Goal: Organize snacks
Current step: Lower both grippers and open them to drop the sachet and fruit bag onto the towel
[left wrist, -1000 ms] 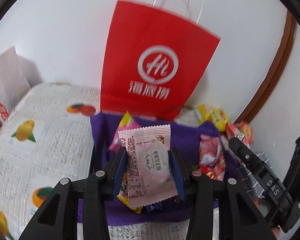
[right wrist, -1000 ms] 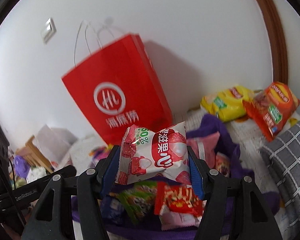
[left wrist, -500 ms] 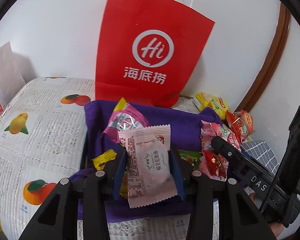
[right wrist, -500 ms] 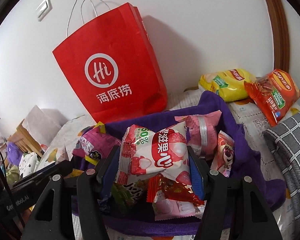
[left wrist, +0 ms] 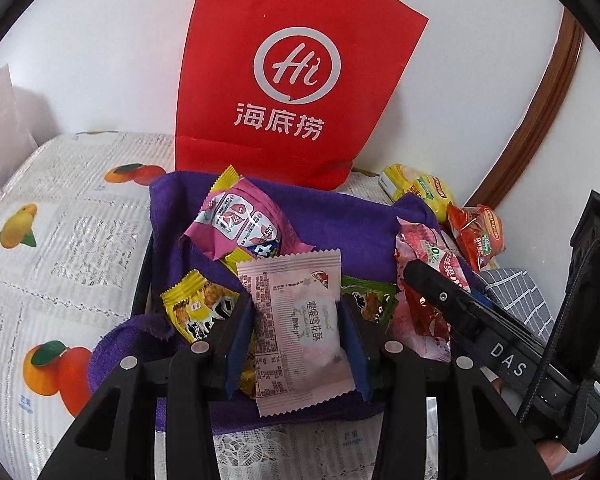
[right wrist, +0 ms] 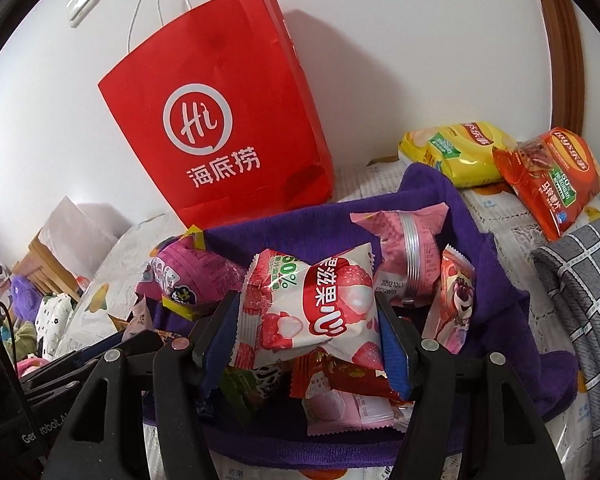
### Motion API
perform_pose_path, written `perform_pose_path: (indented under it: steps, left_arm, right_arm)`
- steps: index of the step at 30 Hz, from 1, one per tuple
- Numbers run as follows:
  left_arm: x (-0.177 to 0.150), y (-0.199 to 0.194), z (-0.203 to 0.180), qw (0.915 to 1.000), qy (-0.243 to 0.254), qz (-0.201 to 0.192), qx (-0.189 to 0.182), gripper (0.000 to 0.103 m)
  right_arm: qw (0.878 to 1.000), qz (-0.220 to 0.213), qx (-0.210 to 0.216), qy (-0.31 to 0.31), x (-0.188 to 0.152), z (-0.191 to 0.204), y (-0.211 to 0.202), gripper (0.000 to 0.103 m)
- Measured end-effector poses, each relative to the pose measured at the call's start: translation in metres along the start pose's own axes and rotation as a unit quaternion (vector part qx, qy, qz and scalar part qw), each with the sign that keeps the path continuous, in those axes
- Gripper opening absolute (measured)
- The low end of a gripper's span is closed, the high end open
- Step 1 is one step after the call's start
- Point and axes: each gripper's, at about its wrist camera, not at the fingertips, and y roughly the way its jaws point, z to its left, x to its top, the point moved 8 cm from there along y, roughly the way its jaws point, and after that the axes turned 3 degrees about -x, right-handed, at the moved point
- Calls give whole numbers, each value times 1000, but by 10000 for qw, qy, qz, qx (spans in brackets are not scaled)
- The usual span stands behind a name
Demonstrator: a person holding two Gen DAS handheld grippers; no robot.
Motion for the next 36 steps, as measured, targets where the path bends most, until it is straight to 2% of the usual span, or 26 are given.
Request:
perform_pose_path:
  steps: [9,12,16,27,33,36]
  left_arm:
    - [-1,3,2,10000,-62,49,-38,41]
    - [-2,4,3,9998,-126,88,-93,41]
    - [-2,4,4,9997,-172,97,-117,42]
    - [-1,4,5,9997,-202,111,-120,42]
    - [1,3,7,9995,-259,100,-141,47]
    - [3,0,6,9994,-286,34,-210,55]
  right_arm:
    - [9999,90,-92,-59,-2,0,5,70]
    - [9999,127,-72,-43,-2,0,6,75]
    - [9998,160,-74,-57,-3,0,8,77]
    - [9999,-87,-6,84,4,-1,-3,79]
    - [9993,-324,100,184,9,-1,-13,80]
    - [9989,-421,92,206,11,-2,-17,80]
